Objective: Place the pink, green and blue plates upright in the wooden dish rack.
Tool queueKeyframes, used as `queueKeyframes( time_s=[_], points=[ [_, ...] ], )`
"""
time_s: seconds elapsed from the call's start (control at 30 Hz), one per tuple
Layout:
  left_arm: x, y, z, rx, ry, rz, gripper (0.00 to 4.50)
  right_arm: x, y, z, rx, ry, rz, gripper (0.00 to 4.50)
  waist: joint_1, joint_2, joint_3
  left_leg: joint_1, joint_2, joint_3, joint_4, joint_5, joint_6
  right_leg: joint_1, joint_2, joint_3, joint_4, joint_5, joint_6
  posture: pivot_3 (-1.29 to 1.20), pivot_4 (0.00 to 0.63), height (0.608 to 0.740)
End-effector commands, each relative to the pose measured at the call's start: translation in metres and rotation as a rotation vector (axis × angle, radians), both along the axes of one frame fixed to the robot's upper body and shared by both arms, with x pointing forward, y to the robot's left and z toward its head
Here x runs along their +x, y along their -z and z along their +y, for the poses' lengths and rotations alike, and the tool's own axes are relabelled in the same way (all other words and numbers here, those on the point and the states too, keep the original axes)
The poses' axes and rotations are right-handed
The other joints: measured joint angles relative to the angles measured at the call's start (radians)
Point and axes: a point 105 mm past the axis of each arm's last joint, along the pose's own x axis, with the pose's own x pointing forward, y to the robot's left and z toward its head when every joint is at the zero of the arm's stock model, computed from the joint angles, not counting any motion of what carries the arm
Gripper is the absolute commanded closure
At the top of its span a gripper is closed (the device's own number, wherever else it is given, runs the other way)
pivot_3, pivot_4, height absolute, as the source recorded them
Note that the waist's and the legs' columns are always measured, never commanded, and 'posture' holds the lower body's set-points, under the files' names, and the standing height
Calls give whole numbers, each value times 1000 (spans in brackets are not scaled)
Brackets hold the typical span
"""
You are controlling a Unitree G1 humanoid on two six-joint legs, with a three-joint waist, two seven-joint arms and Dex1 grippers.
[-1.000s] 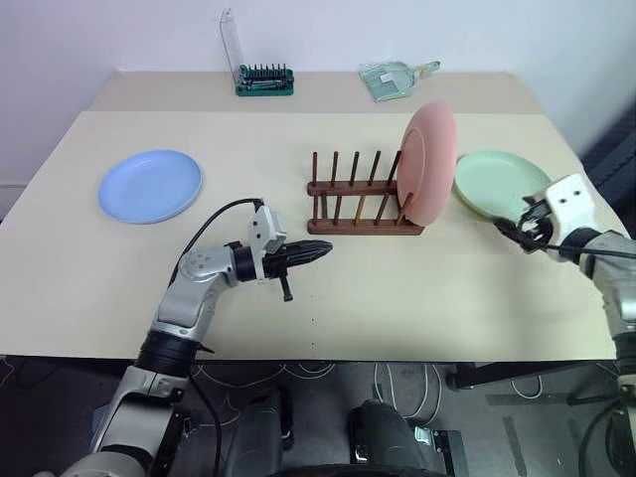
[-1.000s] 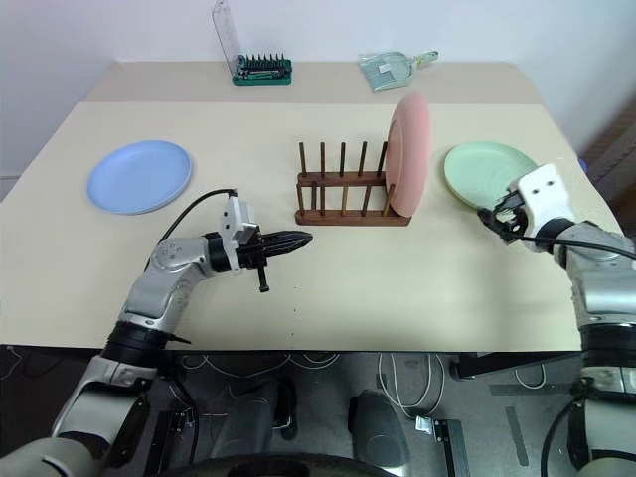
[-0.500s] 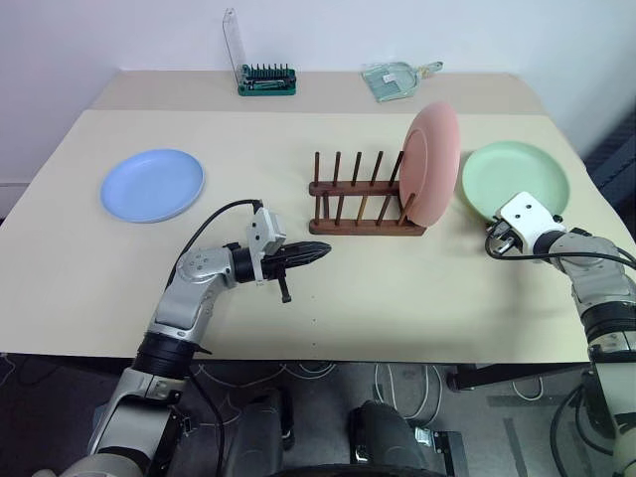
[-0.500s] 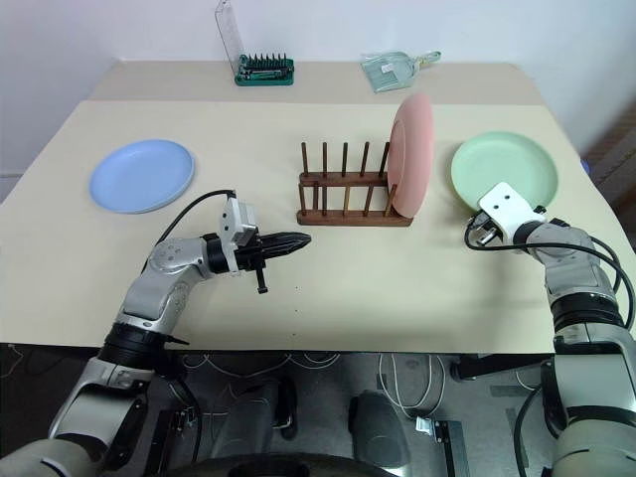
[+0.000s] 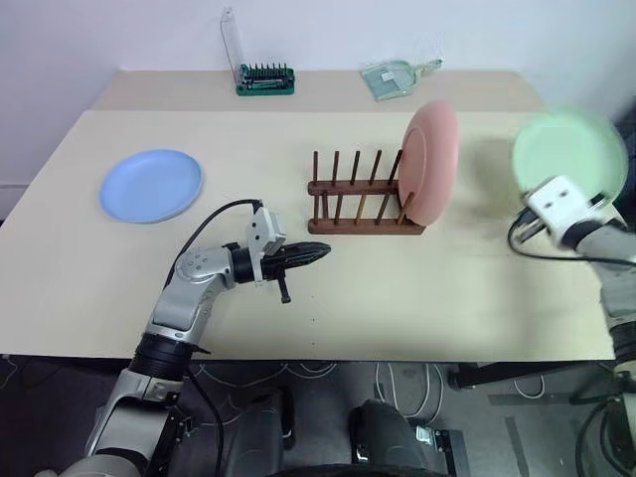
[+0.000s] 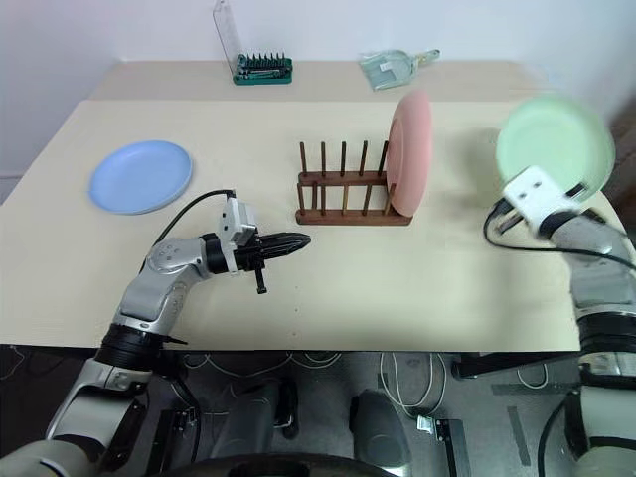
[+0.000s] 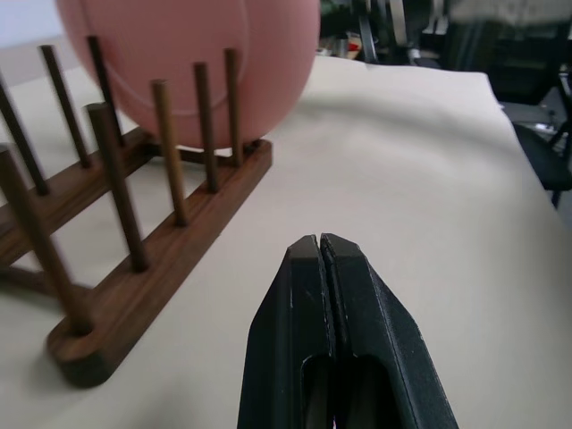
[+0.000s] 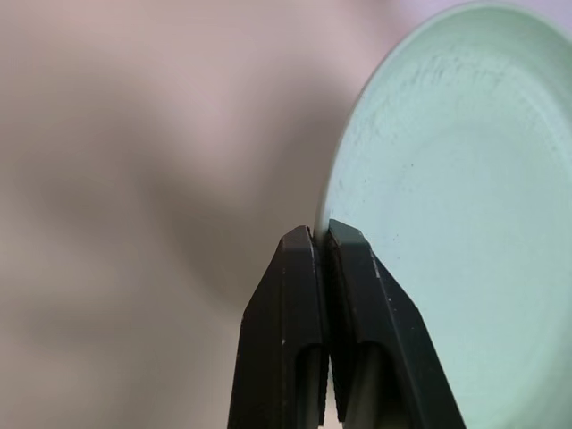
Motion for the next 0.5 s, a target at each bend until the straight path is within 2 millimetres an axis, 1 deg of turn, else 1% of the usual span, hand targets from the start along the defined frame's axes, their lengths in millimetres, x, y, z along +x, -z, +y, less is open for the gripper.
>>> queueKeyframes(
  time_s=[0.03,0.07,0.13,0.2,0.23,0.33,0.43,0.5],
  points=[
    [-1,-9,-5,-13,30,-38,4500,-18,-86,29,63,-98,-269,4459,-1,0,0,0,1,0,0,0,-1,0,1,0,0,0,0,0,150,732],
    [-1,-8,-6,-13,33,-37,4500,-22,-101,43,123,-156,-312,4459,1,0,0,0,1,-1,-1,1,-1,0,1,0,0,0,0,0,150,732],
    [1,-7,-7,-15,37,-37,4500,-32,-123,70,217,-289,-364,4459,4,0,0,0,1,-1,-1,1,-1,0,1,0,0,0,0,0,150,732],
    [2,-6,-6,-15,39,-38,4500,-43,-138,100,293,-441,-375,4459,6,0,0,0,1,-1,-1,1,-1,0,1,0,0,0,0,0,150,732],
    [2,-5,-6,-15,39,-38,4500,-49,-142,115,345,-525,-358,4459,7,0,0,0,0,-2,-1,0,-1,0,0,0,0,0,0,0,150,732],
    [3,-2,-3,-13,35,-39,4500,-69,-147,156,457,-759,-296,4459,9,-1,0,-1,0,-2,-1,0,0,0,0,0,-1,0,0,0,150,732],
    [2,1,-1,-13,29,-38,4500,-84,-145,185,550,-930,-213,4459,8,-1,0,-1,0,-2,-1,-2,4,0,-1,0,-1,0,0,0,150,732],
    [2,1,-1,-14,26,-38,4500,-90,-141,202,615,-1015,-155,4459,7,-1,0,-1,0,-2,-1,-4,7,0,-1,0,-1,0,0,0,150,732]
  ],
)
